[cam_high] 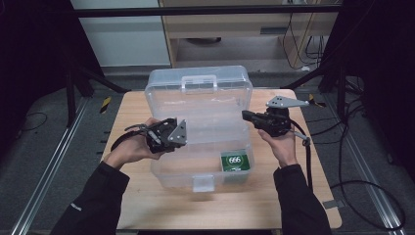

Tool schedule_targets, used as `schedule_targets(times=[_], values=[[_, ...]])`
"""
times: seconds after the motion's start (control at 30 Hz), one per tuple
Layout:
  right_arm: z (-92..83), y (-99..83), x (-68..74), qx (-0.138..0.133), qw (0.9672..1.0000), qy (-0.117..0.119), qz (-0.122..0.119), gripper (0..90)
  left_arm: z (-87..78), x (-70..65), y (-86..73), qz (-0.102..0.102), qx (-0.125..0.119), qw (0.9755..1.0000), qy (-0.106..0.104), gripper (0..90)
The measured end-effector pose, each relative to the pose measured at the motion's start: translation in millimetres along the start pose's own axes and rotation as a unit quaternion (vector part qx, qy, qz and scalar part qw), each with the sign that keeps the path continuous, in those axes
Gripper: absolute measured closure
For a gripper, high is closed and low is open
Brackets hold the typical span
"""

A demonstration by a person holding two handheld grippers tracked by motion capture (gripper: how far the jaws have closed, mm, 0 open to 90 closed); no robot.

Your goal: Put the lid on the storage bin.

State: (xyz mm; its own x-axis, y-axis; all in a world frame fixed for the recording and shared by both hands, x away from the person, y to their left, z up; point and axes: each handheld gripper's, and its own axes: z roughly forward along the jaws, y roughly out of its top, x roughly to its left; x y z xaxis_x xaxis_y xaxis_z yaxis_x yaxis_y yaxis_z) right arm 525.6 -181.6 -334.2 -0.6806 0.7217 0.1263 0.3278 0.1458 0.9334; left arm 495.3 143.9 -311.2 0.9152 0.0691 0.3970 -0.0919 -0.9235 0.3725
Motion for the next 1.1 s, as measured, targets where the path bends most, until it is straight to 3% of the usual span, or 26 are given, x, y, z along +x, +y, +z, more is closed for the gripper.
schedule_targets(times=[0.5, 1.1], values=[[7.8, 9.3, -14.9, -0.008, 0.9994, -0.02, 0.027, 90.0, 0.2, -2.6, -0.2, 0.0, 0.002, 1.0, -0.003, 86.5], [7.6, 8.7, -18.6, -0.003, 0.9991, -0.027, 0.031, 90.0, 2.0, -8.7, -2.8, 0.001, -0.001, 0.9998, -0.022, 86.3]])
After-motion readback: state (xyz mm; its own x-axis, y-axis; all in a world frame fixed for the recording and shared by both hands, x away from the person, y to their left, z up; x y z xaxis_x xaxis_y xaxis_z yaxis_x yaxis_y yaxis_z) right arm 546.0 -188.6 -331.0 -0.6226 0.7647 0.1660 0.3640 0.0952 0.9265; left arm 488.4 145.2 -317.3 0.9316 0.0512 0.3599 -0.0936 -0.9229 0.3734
